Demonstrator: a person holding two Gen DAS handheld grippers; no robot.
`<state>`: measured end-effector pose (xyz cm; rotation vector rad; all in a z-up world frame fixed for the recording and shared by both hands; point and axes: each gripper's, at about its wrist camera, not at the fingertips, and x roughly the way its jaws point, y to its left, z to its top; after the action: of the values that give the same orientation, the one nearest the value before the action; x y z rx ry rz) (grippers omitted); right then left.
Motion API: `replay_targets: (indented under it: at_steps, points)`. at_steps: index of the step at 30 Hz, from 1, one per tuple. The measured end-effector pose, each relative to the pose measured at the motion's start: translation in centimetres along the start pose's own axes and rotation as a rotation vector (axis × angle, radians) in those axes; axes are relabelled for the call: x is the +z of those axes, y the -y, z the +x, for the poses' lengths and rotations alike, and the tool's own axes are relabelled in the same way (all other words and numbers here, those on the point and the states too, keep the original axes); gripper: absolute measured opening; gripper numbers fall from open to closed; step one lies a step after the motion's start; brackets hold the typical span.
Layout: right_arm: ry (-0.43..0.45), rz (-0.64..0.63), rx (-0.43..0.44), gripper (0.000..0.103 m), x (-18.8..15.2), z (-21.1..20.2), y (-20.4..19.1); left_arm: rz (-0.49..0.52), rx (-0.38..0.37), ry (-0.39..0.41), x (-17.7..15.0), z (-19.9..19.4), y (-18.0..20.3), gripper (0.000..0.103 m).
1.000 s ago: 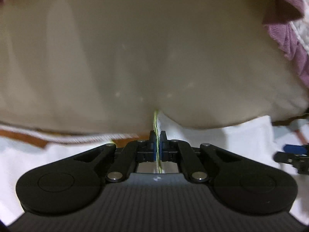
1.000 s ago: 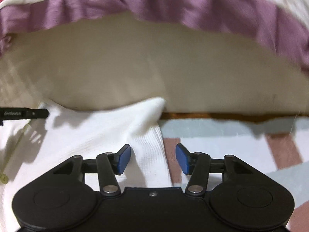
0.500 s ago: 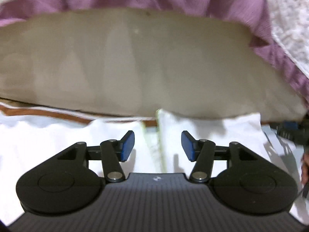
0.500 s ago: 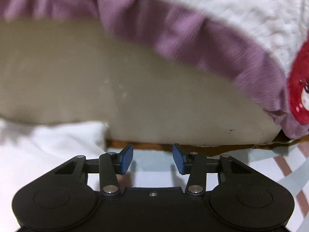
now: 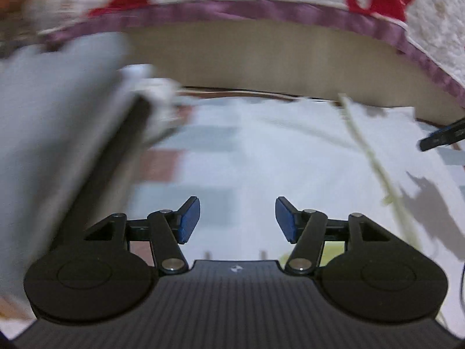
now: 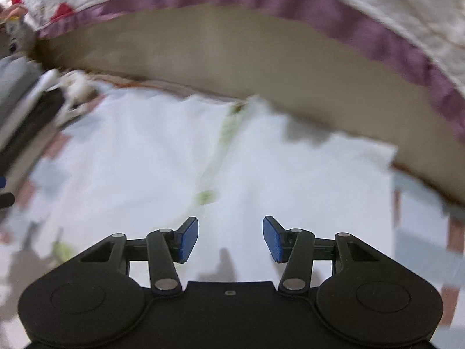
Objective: Fold clothes
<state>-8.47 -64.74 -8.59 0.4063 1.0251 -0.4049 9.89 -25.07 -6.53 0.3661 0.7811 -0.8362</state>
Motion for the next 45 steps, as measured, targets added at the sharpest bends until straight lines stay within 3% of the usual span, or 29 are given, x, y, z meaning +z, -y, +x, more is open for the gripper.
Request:
replay_targets:
  at_steps: [2, 6, 8, 10, 13, 16, 19, 21, 23, 28, 34, 35, 36, 37, 39, 42, 45]
  points:
    - [-0.057, 0.000, 0.066, 0.055, -1.2, -2.4, -3.0, -0.010, 0.061, 0.006, -1.8, -3.7, -3.7, 0.061]
    - [-0.115, -0.150, 0.224, 0.055, -3.8, -5.6, -10.3, -0.115, 0.209, 0.011, -7.3, -9.2, -12.5, 0.080]
    - [-0.113, -0.248, 0.311, 0.055, -6.4, -7.0, -13.6, -0.304, 0.255, -0.057, -11.0, -10.1, -17.3, 0.080]
    - [-0.089, -0.314, 0.366, 0.055, -9.0, -7.0, -16.0, -0.522, 0.251, -0.116, -14.9, -10.4, -21.6, 0.078]
    - [-0.035, -0.385, 0.410, 0.055, -12.5, -6.2, -19.9, -0.828, 0.206, -0.124, -20.2, -10.8, -25.8, 0.078]
    - [-0.040, -0.409, 0.449, 0.055, -15.3, -4.3, -23.5, -0.990, 0.176, -0.091, -23.1, -10.8, -27.2, 0.078]
    - [-0.086, -0.454, 0.470, 0.055, -18.0, -3.9, -26.7, -0.977, 0.262, -0.077, -24.1, -10.2, -27.6, 0.079]
    - [-0.098, -0.494, 0.439, 0.055, -19.1, -3.0, -27.8, -0.931, 0.361, -0.084, -24.2, -9.3, -27.5, 0.079]
    - [-0.101, -0.521, 0.414, 0.055, -19.7, -2.3, -28.2, -0.915, 0.413, -0.090, -24.4, -8.6, -27.5, 0.079]
    - [-0.118, -0.509, 0.405, 0.055, -20.1, -1.0, -27.0, -0.944, 0.468, -0.094, -25.7, -7.9, -27.8, 0.081]
    - [-0.124, -0.489, 0.378, 0.055, -19.9, 1.0, -25.7, -0.818, 0.529, -0.044, -25.3, -6.3, -27.3, 0.091]
    - [-0.117, -0.491, 0.365, 0.055, -19.9, 1.2, -25.6, -0.769, 0.553, -0.029, -25.3, -6.1, -26.8, 0.085]
    - [-0.109, -0.498, 0.350, 0.055, -20.0, 1.3, -25.6, -0.715, 0.580, -0.015, -25.2, -6.1, -26.3, 0.048]
    - [-0.110, -0.518, 0.325, 0.055, -20.2, 1.3, -25.5, -0.660, 0.593, -0.007, -25.0, -6.2, -25.9, 0.002]
    - [-0.129, -0.621, 0.280, 0.055, -20.4, 0.3, -25.3, -0.596, 0.574, 0.026, -23.8, -7.4, -25.1, 0.003]
    - [-0.148, -0.735, 0.263, 0.055, -19.2, -3.3, -23.8, -0.433, 0.591, 0.182, -20.8, -11.2, -22.1, 0.003]
    - [-0.190, -0.737, 0.243, 0.056, -17.3, -8.0, -21.4, -0.310, 0.560, 0.364, -16.9, -15.9, -17.8, 0.003]
